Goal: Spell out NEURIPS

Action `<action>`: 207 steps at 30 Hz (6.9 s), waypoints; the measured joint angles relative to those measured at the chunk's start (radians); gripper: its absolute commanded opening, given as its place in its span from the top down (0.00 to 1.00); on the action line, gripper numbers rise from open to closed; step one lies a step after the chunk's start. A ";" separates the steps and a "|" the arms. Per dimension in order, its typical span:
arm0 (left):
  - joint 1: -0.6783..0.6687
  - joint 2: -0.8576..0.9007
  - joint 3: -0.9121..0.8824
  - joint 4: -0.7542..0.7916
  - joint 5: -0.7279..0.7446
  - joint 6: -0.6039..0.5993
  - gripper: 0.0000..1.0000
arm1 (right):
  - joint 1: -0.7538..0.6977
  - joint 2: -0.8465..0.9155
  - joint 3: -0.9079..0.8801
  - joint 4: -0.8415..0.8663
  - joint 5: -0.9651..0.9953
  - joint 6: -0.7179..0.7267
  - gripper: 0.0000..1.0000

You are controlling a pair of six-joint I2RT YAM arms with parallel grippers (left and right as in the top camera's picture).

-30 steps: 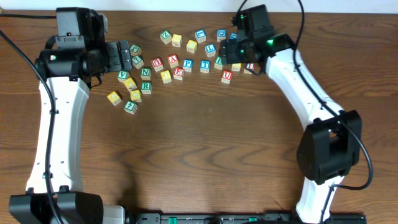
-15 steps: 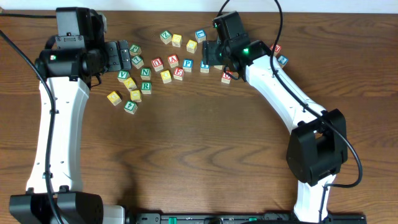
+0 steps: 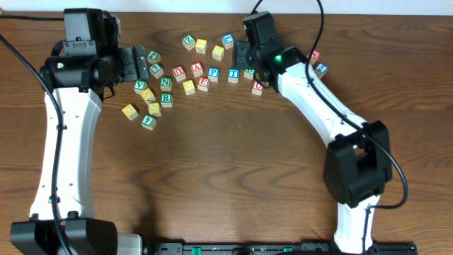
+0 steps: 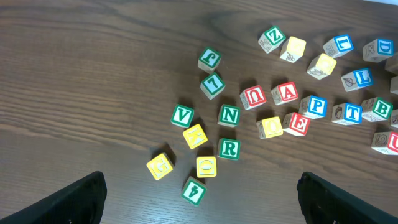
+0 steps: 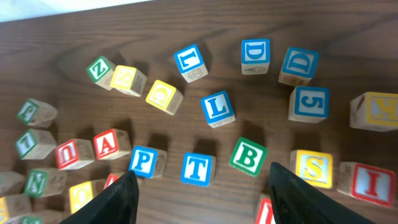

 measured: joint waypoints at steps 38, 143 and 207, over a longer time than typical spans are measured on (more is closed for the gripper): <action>-0.005 0.149 0.000 0.002 0.000 -0.193 0.19 | 0.070 0.087 0.000 0.067 -0.034 -0.008 0.37; -0.114 0.526 0.060 0.201 -0.053 -0.063 0.36 | -0.052 0.053 0.000 -0.140 -0.072 -0.062 0.29; -0.249 0.324 0.060 -0.118 -0.021 -0.119 0.70 | -0.066 0.052 0.000 -0.142 -0.068 -0.063 0.26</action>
